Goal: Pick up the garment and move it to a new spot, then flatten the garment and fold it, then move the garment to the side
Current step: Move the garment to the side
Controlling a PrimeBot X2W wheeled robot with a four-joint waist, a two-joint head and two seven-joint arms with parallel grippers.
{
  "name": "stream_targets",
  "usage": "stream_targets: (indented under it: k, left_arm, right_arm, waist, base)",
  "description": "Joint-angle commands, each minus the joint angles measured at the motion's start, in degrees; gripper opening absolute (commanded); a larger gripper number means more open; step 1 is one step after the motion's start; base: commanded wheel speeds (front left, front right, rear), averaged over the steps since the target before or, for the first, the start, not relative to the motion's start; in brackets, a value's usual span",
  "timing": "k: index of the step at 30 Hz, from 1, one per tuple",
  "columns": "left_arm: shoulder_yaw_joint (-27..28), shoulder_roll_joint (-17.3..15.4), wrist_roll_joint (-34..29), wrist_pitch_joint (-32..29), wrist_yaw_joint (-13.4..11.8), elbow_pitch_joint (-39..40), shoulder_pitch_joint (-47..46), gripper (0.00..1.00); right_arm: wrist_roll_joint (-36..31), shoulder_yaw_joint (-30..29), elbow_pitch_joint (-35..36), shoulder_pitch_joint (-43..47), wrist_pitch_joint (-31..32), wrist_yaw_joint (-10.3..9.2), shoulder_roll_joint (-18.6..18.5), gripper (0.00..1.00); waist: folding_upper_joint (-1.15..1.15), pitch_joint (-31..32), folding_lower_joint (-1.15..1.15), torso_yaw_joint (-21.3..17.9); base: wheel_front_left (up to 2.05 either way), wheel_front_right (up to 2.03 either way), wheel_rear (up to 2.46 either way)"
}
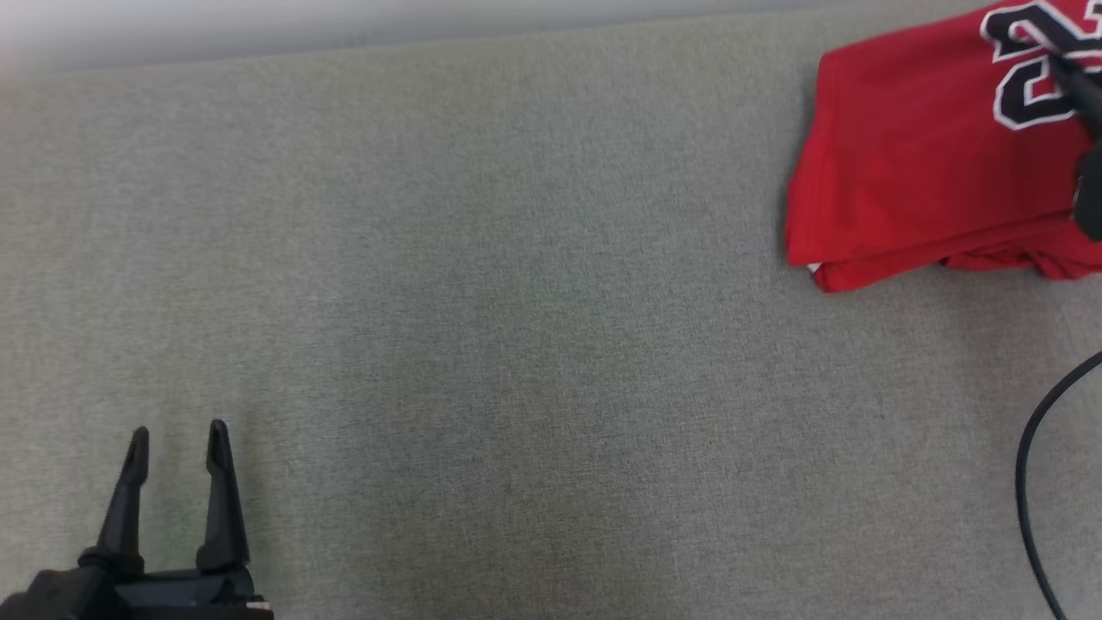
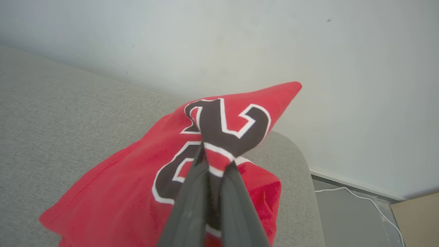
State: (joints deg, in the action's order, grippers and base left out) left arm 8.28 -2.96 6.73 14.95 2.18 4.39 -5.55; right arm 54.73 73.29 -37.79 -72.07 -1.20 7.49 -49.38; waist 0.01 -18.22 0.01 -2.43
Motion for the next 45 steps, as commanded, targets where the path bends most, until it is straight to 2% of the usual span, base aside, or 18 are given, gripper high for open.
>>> stream_targets:
  k: [1, 19, 26, 27, 28, 29, 34, 40, 45]
  left_arm:
    - [0.43, -0.48, -0.57, 0.23, 0.10, 0.44, -0.84, 1.00]
    - [2.52, -1.51, -1.92, 0.24, 0.64, 5.93, -1.03, 1.00]
    - [2.70, -1.29, -2.20, 0.24, 0.44, 6.75, -0.74, 1.00]
    - [2.71, -1.24, -2.22, 0.24, 0.33, 6.81, -0.73, 1.00]
    - [2.68, -1.18, -2.20, 0.24, 0.38, 6.78, -0.77, 1.00]
    - [2.67, -1.16, -2.21, 0.24, 0.38, 6.70, -0.82, 1.00]
    - [2.48, -1.00, -2.14, 0.24, 0.23, 6.09, -1.25, 1.00]
    - [2.31, -0.68, -1.26, 0.24, 0.08, 5.06, -1.55, 1.00]
    - [2.06, -0.44, -0.49, 0.23, -0.13, 4.00, -0.85, 1.00]
  right_arm:
    - [-0.66, 0.12, 0.01, -1.26, 0.19, 0.01, -0.71, 0.00]
    - [-7.87, 0.20, -0.54, -6.93, 5.34, -0.02, -8.21, 0.00]
    - [-7.11, 0.22, -3.00, -6.23, 5.59, -0.02, -8.41, 0.00]
    - [-7.66, 0.22, -3.25, -6.20, 5.37, -0.02, -8.18, 0.38]
    - [-7.94, 0.22, -3.57, -6.32, 5.02, -0.01, -7.99, 0.63]
    - [-8.10, 0.22, -3.92, -6.36, 4.81, -0.01, -7.80, 1.00]
    - [-10.49, 0.23, -5.64, -7.09, 5.42, -0.01, -7.01, 1.00]
    - [-11.58, 0.23, -8.00, -8.01, 2.91, -0.01, -5.99, 1.00]
    - [-4.94, -2.56, -8.74, -6.94, -4.38, -0.01, -3.24, 1.00]
  waist:
    - [-0.01, -2.19, -0.01, -1.35]
    - [-0.01, -6.73, -0.01, -1.74]
    - [-0.01, -7.49, -0.01, -1.57]
    - [-0.01, -7.55, -0.01, -1.60]
    - [-0.01, -7.59, -0.01, -1.61]
    - [-0.01, -7.59, -0.01, -1.60]
    - [-0.01, -7.30, -0.01, -1.54]
    - [-0.01, -5.53, -0.01, -1.27]
    - [-0.01, -2.95, -0.01, -1.23]
  base:
    - [0.00, 0.00, 0.00]
    - [0.00, 0.00, 0.00]
    - [0.00, 0.00, 0.00]
    - [0.00, 0.00, 0.00]
    - [0.00, 0.00, 0.00]
    - [0.00, 0.00, 0.00]
    - [0.00, 0.00, 0.00]
    - [0.00, 0.00, 0.00]
    - [0.00, 0.00, 0.00]
